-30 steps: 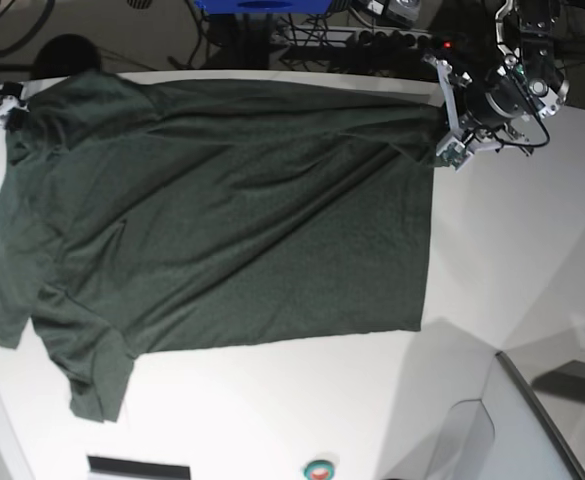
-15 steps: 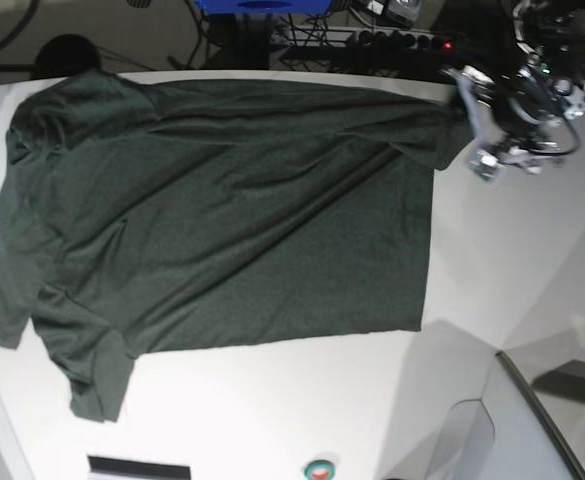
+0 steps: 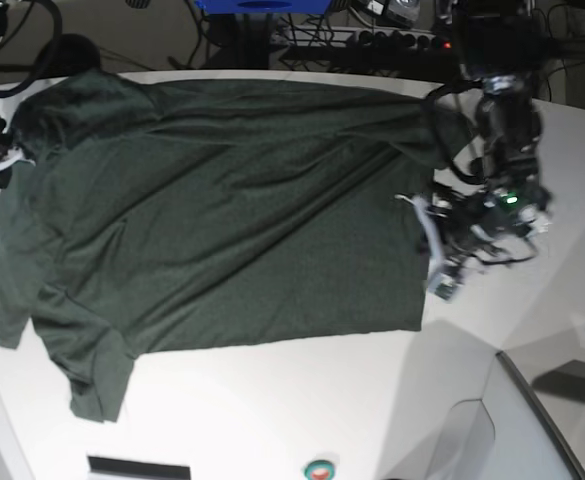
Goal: Layout the t-shirt on the table in an organized manner, then fold the t-shirt properly
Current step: 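Grasp the shirt's shoulder edges with both grippers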
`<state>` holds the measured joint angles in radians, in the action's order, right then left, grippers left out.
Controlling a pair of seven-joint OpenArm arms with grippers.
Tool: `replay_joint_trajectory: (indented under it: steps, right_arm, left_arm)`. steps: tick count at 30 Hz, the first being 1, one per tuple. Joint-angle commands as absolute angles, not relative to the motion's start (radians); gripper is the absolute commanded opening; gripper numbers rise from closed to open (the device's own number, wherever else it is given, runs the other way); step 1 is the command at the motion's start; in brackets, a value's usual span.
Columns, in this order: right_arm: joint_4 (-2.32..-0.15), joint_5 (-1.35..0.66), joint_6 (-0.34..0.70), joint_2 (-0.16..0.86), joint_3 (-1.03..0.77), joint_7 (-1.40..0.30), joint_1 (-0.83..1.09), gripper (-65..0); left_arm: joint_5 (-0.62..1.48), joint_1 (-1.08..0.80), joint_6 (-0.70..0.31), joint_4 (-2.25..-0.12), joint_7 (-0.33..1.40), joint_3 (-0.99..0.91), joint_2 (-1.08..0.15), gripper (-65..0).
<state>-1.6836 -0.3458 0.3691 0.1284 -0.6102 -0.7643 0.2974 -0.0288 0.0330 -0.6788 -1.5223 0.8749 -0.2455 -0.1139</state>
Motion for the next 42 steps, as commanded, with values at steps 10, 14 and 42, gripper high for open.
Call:
replay_joint_trajectory:
  steps: [10, 14, 42]
  right_arm:
    - [-1.696, -0.349, 0.367, 0.145, -0.621, -0.75, 0.297, -64.8]
    - [-1.695, -0.349, 0.367, 0.143, -0.621, -0.754, 0.298, -64.8]
    - [-1.699, -0.349, 0.432, 0.193, -0.412, -0.751, 0.354, -64.8]
  left_arm:
    - [-0.031, 0.137, -0.518, -1.175, 0.63, -0.13, -0.124, -65.0]
    - [-0.031, 0.202, -0.44, -1.049, 0.565, -0.093, -0.137, -65.0]
    - [-0.021, 0.104, -0.314, -1.448, 0.679, -0.061, -0.18, -65.0]
